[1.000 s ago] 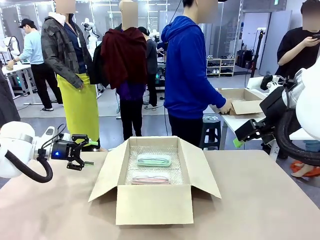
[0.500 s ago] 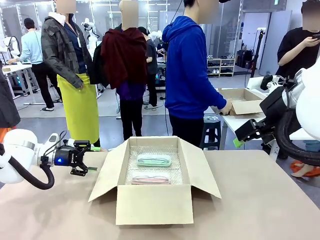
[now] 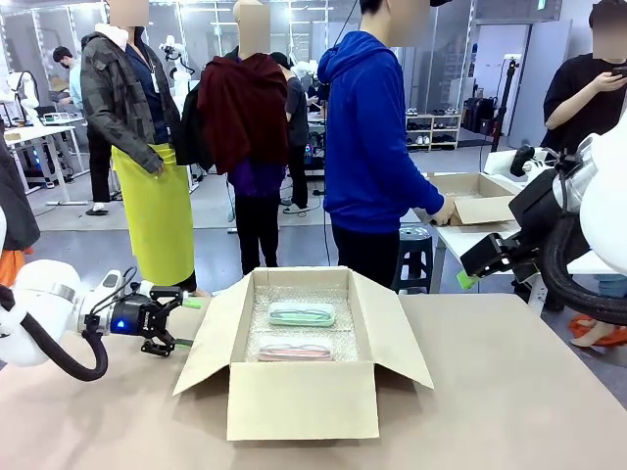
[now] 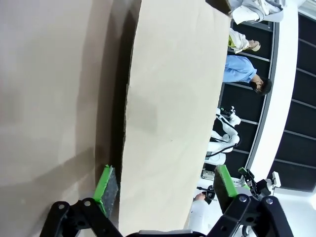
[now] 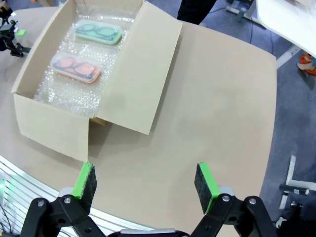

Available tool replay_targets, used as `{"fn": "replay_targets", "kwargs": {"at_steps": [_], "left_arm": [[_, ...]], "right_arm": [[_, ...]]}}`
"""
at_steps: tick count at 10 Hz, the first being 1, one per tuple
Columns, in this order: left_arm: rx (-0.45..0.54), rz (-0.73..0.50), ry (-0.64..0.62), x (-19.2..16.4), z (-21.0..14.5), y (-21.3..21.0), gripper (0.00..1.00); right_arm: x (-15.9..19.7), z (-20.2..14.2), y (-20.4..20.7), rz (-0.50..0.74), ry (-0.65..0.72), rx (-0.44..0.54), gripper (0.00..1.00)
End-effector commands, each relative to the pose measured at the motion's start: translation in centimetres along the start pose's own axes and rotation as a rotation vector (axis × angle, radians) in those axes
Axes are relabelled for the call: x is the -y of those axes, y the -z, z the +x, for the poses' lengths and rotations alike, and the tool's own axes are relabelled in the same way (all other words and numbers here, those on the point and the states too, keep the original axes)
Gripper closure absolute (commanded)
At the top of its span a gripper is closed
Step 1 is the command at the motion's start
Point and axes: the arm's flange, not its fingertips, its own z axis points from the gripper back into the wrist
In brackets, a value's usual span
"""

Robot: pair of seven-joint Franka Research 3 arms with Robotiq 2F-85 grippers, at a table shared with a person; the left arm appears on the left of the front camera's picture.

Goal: Pack the glasses set securely to prepare it for shipping.
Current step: Position the Package Box on the left side of the table.

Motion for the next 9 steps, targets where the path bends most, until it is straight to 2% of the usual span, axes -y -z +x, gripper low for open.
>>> {"fn": "replay_targets", "kwargs": {"at_steps": [1, 5, 6, 7, 8, 9], "left_arm": [[-0.015, 0.009, 0.013, -0.32, 0.07, 0.67, 0.00], [-0.072, -0.045, -0.054, -1.17, -0.52, 1.60, 0.00], [-0.076, -0.060, -0.055, -0.99, -0.64, 1.59, 0.11], [-0.076, -0.076, -0.051, -0.74, -0.72, 1.53, 0.60], [-0.077, -0.090, -0.056, -0.52, -0.75, 1.44, 0.71], [-0.085, -0.114, -0.054, -0.20, -0.84, 1.20, 1.00]], "right_arm": [[0.08, 0.18, 0.07, 0.000, -0.009, 0.011, 0.00], [0.08, 0.18, 0.07, 0.000, -0.009, 0.011, 0.00], [0.08, 0.18, 0.07, 0.000, -0.009, 0.011, 0.00], [0.08, 0.18, 0.07, 0.000, -0.009, 0.011, 0.00], [0.08, 0.18, 0.07, 0.000, -0.009, 0.011, 0.00], [0.08, 0.18, 0.07, 0.000, -0.009, 0.011, 0.00]]}}
